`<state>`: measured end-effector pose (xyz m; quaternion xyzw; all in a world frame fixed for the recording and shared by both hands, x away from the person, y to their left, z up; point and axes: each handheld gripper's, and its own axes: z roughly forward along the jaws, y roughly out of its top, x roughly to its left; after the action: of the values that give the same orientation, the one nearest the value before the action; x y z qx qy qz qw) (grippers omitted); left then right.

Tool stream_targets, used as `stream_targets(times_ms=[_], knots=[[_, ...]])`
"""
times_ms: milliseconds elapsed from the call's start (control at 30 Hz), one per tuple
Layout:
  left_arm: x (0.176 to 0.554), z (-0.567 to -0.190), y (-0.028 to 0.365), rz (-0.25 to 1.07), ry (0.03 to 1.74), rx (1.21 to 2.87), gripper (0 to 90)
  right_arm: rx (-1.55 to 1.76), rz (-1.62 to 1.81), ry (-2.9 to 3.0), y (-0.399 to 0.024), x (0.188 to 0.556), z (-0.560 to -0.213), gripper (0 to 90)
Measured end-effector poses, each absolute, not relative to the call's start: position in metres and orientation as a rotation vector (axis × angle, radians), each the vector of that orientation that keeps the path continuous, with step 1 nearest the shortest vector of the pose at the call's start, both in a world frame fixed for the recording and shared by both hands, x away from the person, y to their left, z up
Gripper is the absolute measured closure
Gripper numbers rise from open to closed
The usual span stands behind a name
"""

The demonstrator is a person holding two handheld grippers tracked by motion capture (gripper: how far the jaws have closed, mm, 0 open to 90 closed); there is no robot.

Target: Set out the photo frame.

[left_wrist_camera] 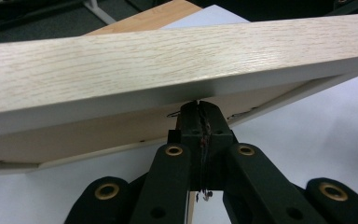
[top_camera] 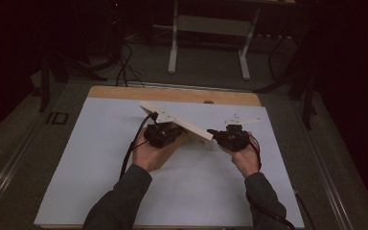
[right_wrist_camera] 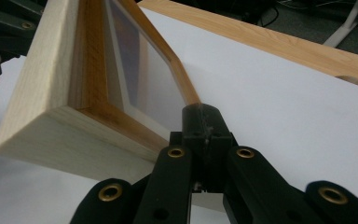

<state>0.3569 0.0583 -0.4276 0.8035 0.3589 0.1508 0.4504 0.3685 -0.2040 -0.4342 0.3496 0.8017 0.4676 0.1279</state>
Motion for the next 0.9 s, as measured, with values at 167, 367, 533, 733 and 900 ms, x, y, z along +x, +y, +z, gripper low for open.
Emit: stream_targets(times_ms=[167, 367, 533, 733, 900], knots=[[0.358, -0.428, 0.058, 0.374, 0.889, 1.990, 90.0, 1.005, 1.361, 2.343, -0.202, 0.366, -0.434, 89.9], [0.359, -0.429, 0.059, 0.369, 0.895, 1.984, 90.0, 0.988, 1.363, 2.354, -0.200, 0.364, -0.434, 89.9], [0.360, -0.429, 0.060, 0.366, 0.894, 1.989, 90.0, 0.976, 1.362, 2.363, -0.198, 0.363, -0.434, 89.9], [0.362, -0.431, 0.060, 0.374, 0.893, 1.991, 90.0, 0.962, 1.363, 2.372, -0.196, 0.361, -0.434, 89.9], [0.363, -0.431, 0.060, 0.368, 0.900, 1.990, 90.0, 0.940, 1.357, 2.383, -0.193, 0.360, -0.433, 89.8]])
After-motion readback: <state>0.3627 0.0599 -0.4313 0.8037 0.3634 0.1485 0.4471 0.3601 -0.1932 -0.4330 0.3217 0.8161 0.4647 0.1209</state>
